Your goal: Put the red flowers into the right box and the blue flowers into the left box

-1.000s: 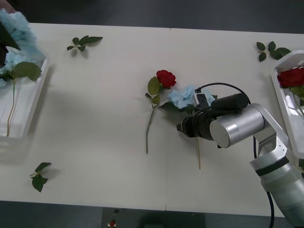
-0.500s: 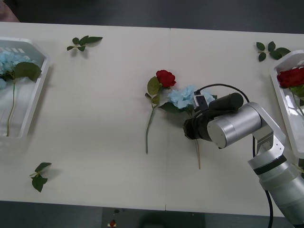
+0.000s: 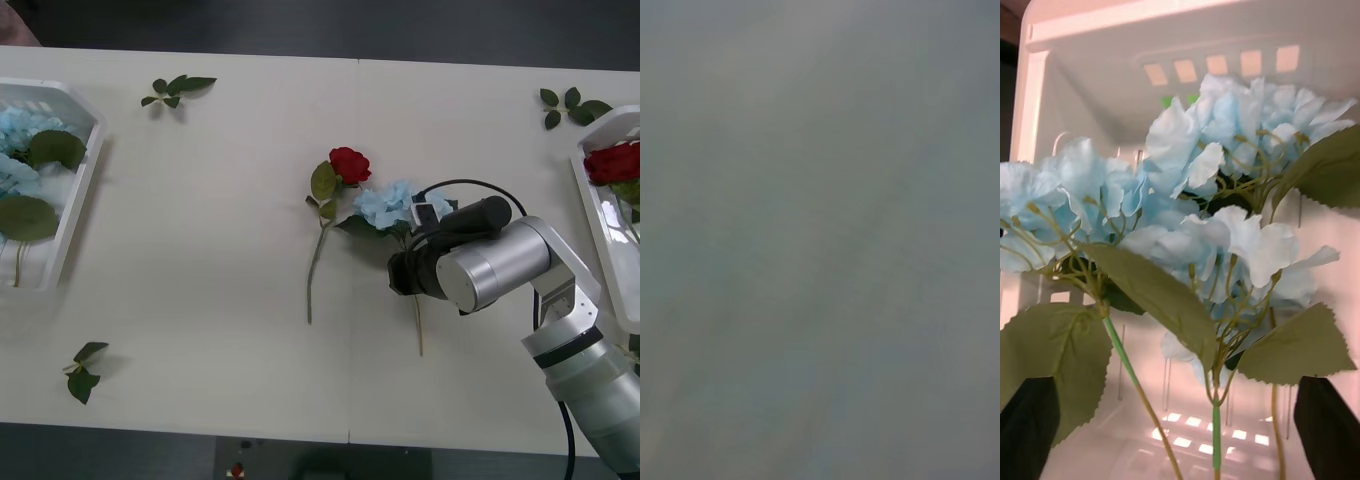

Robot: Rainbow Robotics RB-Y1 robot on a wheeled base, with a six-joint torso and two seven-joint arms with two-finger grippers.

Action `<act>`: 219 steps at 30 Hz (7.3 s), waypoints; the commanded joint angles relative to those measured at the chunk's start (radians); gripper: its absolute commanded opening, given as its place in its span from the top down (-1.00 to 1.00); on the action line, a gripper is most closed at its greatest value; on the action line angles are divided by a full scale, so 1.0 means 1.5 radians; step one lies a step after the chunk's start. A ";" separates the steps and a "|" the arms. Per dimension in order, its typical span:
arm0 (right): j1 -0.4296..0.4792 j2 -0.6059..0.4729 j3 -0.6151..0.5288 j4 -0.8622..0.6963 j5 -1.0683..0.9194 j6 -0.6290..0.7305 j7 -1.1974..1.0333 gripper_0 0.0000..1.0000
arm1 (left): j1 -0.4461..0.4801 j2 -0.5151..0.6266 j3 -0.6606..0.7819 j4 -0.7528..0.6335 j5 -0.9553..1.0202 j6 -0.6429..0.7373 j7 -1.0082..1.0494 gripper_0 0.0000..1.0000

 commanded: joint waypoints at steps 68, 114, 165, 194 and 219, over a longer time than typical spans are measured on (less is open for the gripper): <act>-0.203 0.023 -0.315 -0.181 -0.834 0.032 0.355 1.00 | -0.183 -0.317 -0.167 -0.442 0.410 -0.055 0.375 -1.00; -0.203 0.023 -0.315 -0.181 -0.834 0.032 0.355 -1.00 | -0.214 -0.273 -0.217 -0.434 0.367 -0.090 0.350 1.00; -0.101 -0.177 -0.528 -0.182 -0.619 0.386 0.680 -1.00 | 0.231 0.038 0.201 -0.050 0.335 -0.123 0.147 -0.29; -0.014 -0.213 -0.619 -0.074 -0.799 0.443 0.961 -1.00 | 0.231 0.037 0.202 -0.048 0.333 -0.149 0.140 -1.00; -0.015 -0.262 -0.620 -0.005 -0.826 0.456 0.961 -1.00 | 0.170 0.057 0.233 -0.192 0.435 -0.057 0.142 -1.00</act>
